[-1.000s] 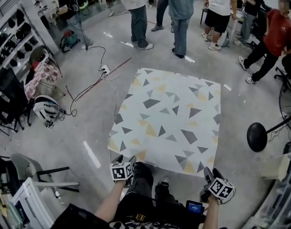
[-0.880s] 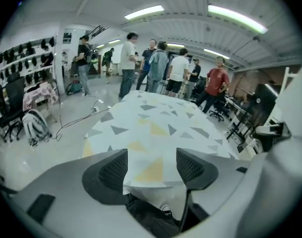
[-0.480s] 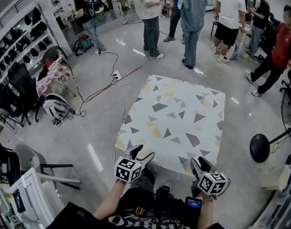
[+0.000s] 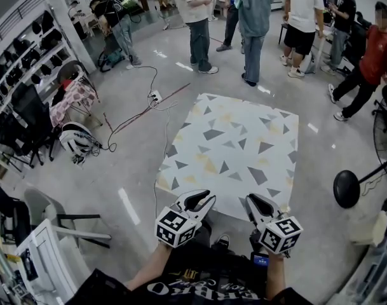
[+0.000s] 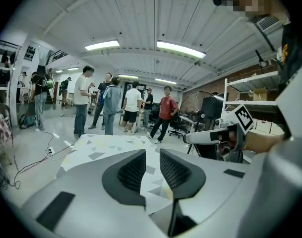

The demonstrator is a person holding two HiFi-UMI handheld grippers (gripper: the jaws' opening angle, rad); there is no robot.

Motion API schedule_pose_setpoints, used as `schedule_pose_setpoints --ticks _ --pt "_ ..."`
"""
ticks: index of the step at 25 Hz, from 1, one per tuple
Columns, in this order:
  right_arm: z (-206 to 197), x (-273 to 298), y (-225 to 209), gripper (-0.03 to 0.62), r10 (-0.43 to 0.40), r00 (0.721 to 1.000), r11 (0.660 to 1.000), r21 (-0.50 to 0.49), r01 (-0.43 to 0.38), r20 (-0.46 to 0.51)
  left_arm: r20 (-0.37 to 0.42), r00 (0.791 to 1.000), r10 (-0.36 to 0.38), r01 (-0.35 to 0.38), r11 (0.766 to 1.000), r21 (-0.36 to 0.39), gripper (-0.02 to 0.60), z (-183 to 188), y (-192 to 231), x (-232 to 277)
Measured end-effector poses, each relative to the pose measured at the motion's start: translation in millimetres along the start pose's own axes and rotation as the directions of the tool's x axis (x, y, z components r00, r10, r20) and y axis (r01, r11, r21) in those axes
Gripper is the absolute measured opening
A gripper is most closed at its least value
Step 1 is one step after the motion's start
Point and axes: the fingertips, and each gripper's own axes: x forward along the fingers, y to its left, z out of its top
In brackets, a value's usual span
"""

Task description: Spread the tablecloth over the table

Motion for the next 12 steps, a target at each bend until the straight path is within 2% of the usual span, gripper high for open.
schedule_pose_setpoints --ticks 4,9,12 --pt "5 0 20 0.043 0.039 0.999 0.999 -0.018 -0.039 0.015 -0.015 1.000 -0.018 0.019 0.999 0.039 0.087 -1 -13 -5" --pt "5 4 39 0.031 0.076 0.997 0.997 -0.035 -0.076 0.008 -0.015 0.999 -0.037 0.038 0.999 0.016 0.086 1 -16 -8" --pt "9 8 47 0.015 0.097 0.995 0.994 -0.048 -0.097 0.008 -0.013 0.999 -0.041 0.041 0.998 0.038 0.073 7 -17 -10"
